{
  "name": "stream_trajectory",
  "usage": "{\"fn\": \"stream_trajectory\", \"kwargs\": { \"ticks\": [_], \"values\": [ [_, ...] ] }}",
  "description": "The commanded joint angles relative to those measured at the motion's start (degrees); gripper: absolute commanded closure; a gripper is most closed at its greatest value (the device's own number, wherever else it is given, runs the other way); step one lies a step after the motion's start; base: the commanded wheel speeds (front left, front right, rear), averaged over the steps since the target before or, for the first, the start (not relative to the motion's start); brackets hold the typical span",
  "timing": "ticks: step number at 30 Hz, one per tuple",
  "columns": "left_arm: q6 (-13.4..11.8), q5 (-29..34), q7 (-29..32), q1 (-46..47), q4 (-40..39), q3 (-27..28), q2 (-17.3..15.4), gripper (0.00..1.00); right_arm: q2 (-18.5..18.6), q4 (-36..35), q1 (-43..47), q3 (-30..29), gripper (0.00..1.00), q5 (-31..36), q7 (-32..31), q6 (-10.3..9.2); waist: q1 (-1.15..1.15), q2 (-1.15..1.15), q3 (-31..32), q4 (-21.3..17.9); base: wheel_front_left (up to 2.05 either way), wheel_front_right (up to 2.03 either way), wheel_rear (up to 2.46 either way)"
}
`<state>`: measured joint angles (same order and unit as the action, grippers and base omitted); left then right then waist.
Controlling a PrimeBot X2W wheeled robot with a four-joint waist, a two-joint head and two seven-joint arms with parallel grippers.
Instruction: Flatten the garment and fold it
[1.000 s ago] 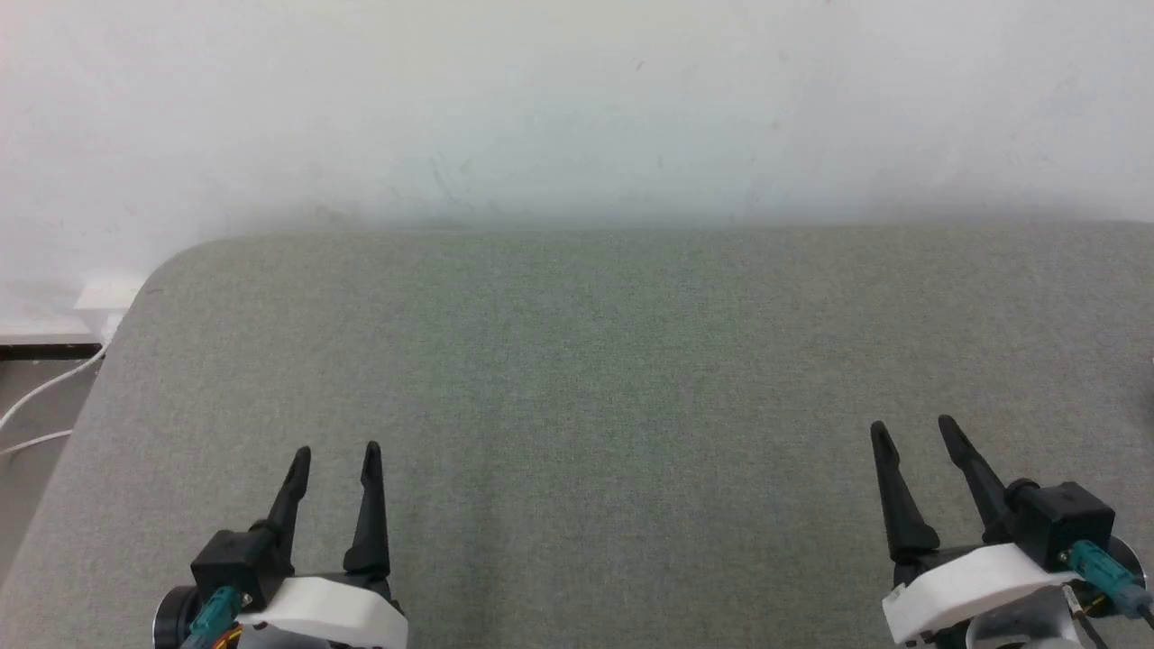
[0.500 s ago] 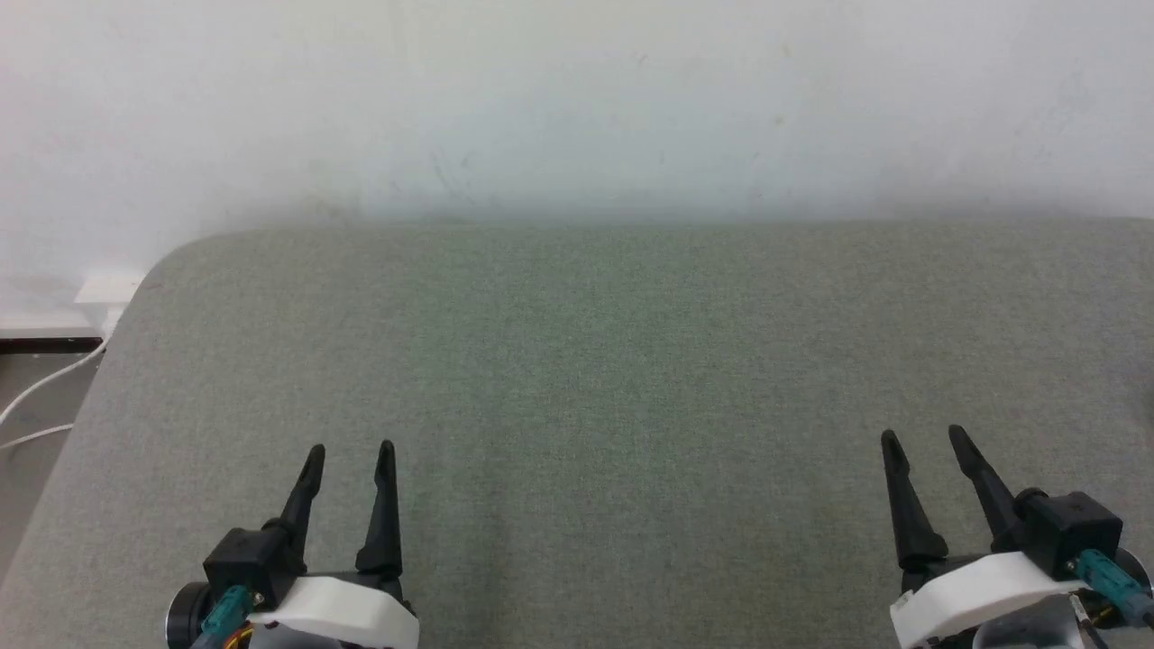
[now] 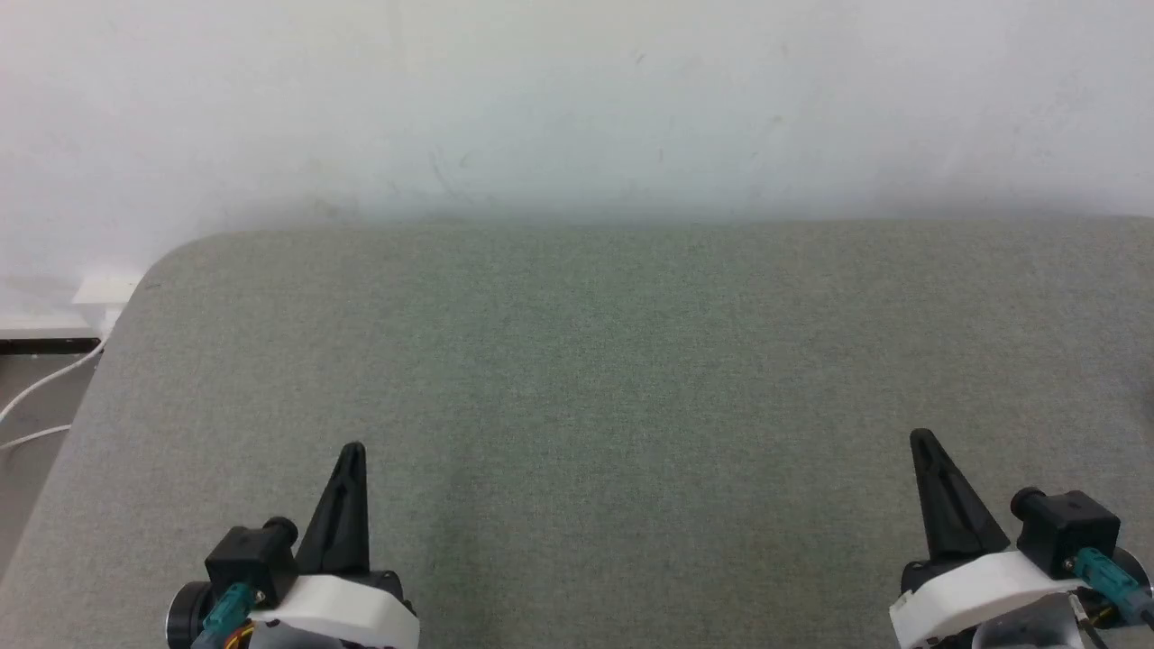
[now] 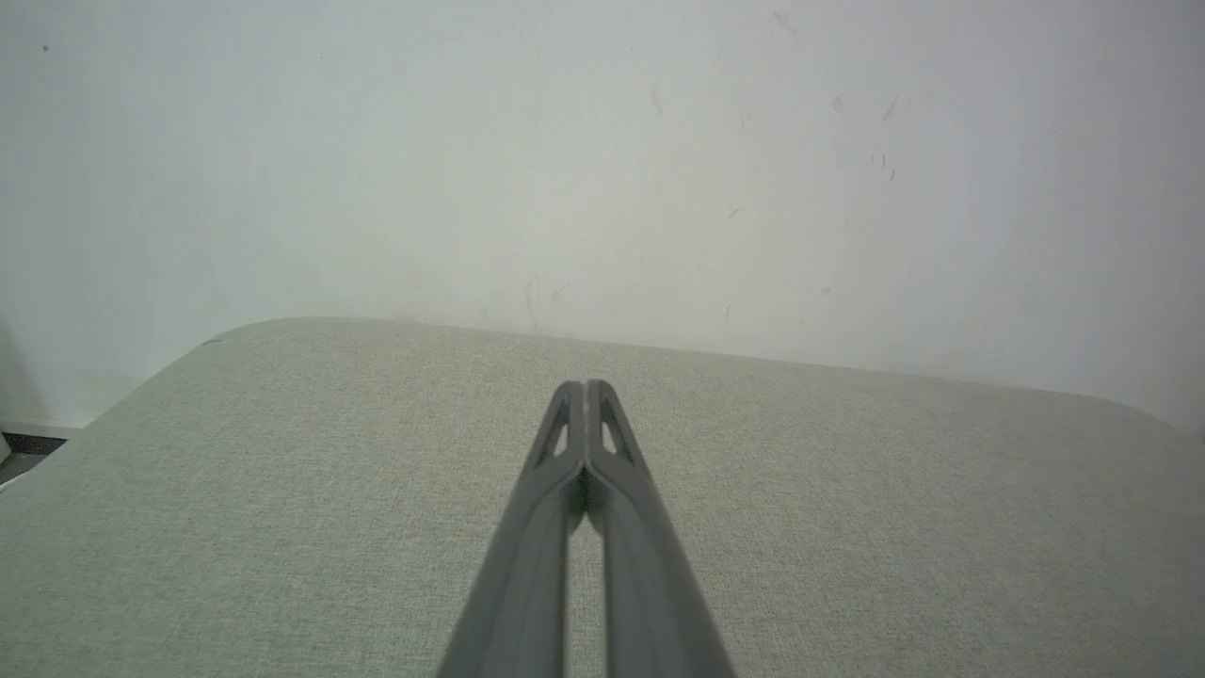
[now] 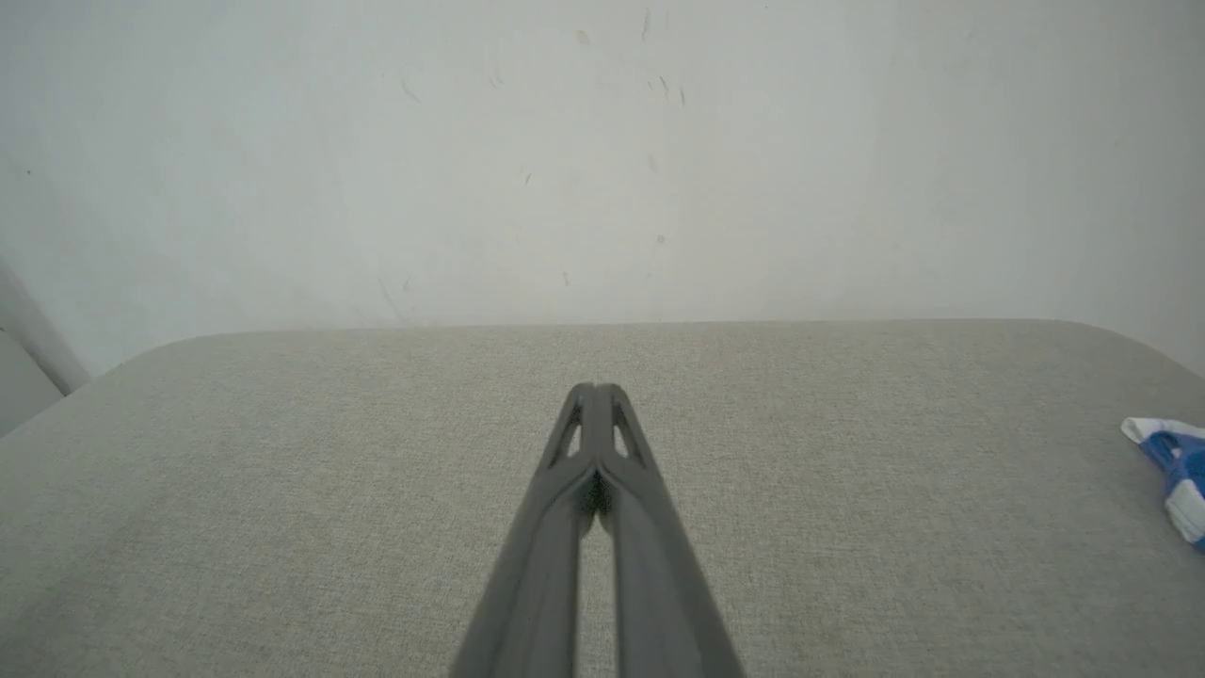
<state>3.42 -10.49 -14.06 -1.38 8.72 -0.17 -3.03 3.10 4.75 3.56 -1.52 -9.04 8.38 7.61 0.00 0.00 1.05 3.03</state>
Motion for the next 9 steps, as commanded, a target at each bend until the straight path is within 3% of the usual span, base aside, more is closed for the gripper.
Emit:
{"fn": "stream_trajectory", "kwargs": {
  "ticks": [1,9],
  "values": [
    [-0.2,0.6,0.3,0.1,-0.4,0.0,0.0,1.0,0.0,-0.2,-0.2,0.1,1.0,0.5,-0.3,-0.01,0.0,0.0,0.0,0.0,0.0,0.0,0.0],
    [-0.4,1.2,1.3,0.2,-1.0,0.0,0.0,1.0,0.0,-0.5,-0.5,0.2,1.0,1.1,-0.9,-0.02,0.0,0.0,-0.1,-0.2,0.0,0.0,0.0]
  ]
}}
